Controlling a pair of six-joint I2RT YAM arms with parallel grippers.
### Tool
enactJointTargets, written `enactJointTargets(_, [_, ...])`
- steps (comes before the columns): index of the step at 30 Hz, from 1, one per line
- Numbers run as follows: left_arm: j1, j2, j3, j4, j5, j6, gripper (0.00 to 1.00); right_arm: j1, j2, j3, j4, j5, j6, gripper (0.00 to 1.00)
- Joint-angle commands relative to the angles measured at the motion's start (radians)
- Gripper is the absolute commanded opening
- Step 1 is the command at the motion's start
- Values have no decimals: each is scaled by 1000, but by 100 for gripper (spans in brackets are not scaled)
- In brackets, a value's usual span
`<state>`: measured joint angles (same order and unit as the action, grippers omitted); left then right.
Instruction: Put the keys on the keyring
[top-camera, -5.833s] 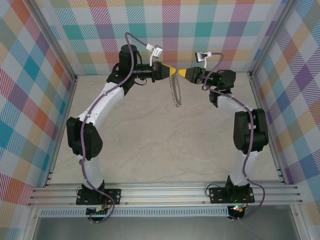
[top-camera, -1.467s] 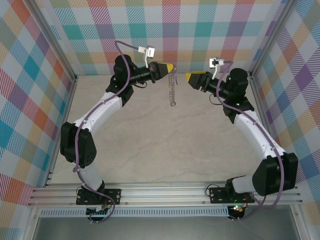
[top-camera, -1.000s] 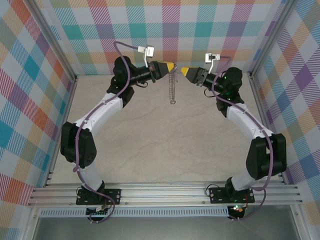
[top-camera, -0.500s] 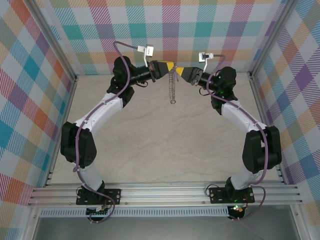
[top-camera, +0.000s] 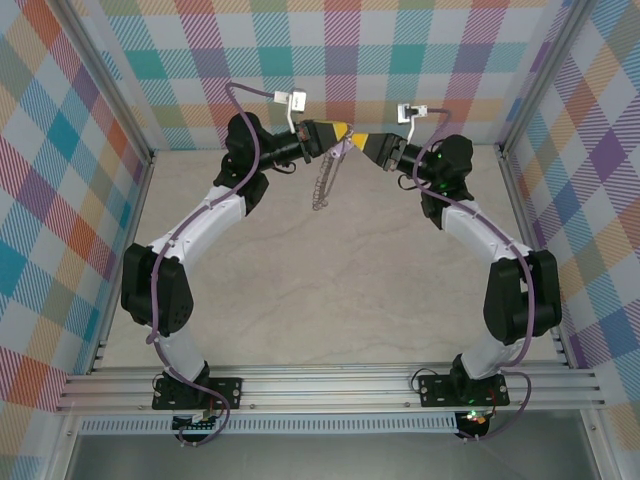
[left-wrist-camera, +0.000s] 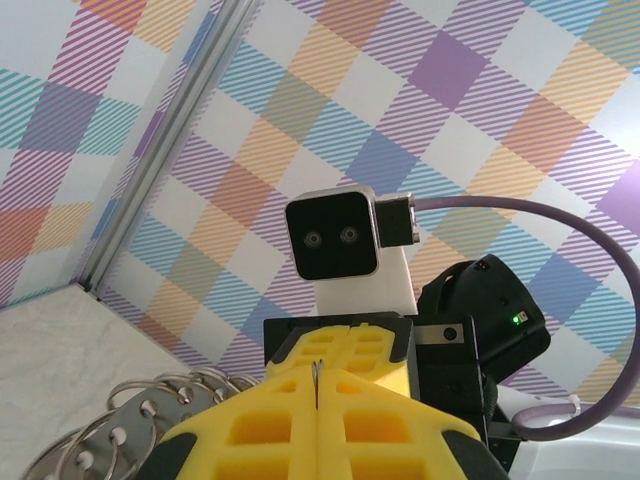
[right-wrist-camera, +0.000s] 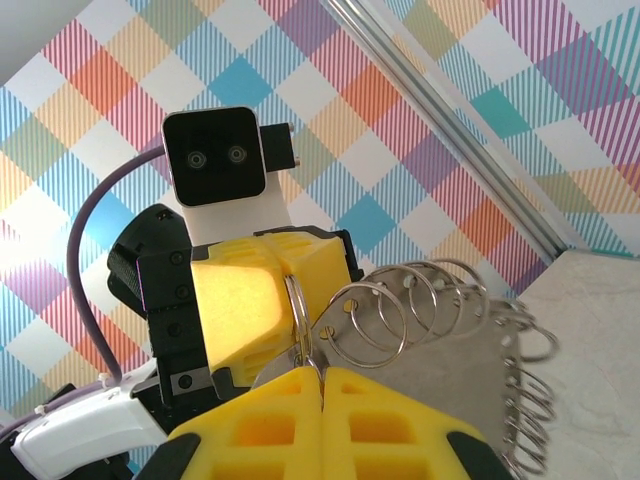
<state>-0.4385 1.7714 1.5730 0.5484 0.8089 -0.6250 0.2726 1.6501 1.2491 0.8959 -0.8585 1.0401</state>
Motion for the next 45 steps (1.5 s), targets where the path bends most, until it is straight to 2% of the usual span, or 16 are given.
enactJointTargets(1, [-15, -20, -3, 110, -23, -26, 0, 13, 30, 39, 64, -35, 35, 0])
enactJointTargets(13, [-26, -22, -31, 131, -45, -36, 0, 31, 51, 57, 42, -43, 37, 0])
enactJointTargets(17, [-26, -31, -38, 126, -63, -32, 0, 23, 11, 23, -29, -54, -18, 25])
enactJointTargets(20, [-26, -36, -42, 118, -72, -30, 0, -2, -57, -37, -97, -32, -75, 32])
enactJointTargets(25, [-26, -33, -43, 116, -79, -43, 0, -57, -143, -111, -118, -12, -83, 33])
enactJointTargets(31, [-26, -29, -51, 121, -94, -79, 0, -61, -185, -76, -176, 19, -128, 36])
enactJointTargets(45, [-34, -9, -67, 179, -110, -160, 0, -26, -36, 71, -63, 12, -28, 41])
